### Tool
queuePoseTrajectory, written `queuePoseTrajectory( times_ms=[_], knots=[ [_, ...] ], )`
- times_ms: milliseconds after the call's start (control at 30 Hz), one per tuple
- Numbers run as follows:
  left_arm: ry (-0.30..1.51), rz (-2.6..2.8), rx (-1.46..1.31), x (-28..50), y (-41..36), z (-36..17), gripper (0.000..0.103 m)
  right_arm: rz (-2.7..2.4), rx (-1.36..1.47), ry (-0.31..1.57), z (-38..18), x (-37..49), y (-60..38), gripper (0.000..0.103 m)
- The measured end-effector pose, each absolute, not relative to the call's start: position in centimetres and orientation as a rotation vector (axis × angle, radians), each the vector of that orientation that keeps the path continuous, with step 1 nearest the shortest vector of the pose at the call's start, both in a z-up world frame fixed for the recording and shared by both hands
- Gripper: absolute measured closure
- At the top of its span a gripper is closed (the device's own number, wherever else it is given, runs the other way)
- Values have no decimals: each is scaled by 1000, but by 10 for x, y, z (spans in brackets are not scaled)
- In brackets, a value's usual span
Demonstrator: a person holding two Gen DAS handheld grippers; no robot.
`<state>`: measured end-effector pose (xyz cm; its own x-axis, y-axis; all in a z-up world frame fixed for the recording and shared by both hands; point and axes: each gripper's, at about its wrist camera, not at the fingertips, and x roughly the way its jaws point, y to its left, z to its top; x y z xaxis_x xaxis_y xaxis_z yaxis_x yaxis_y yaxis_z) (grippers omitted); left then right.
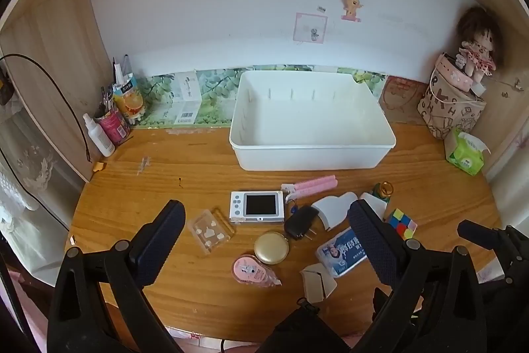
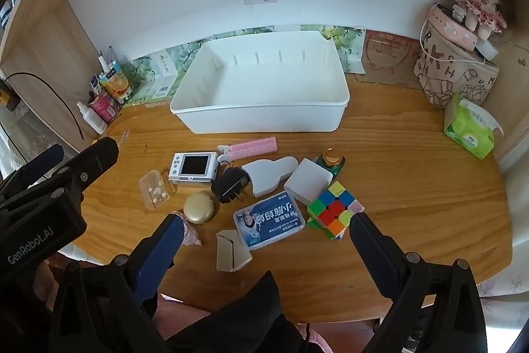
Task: Organize rigid objects
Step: 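Move both tools toward the cluttered items on the desk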
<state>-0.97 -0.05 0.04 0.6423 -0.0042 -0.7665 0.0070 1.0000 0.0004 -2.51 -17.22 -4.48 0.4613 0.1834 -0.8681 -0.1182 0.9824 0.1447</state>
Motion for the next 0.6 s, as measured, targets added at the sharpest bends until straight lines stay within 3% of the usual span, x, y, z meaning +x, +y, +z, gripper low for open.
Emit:
queuePoseTrajectory(
  times_ms=[600],
  knots=[
    [929, -56, -43, -35, 24, -9, 3, 159, 49, 1159, -50, -50, -155, 2]
  ],
)
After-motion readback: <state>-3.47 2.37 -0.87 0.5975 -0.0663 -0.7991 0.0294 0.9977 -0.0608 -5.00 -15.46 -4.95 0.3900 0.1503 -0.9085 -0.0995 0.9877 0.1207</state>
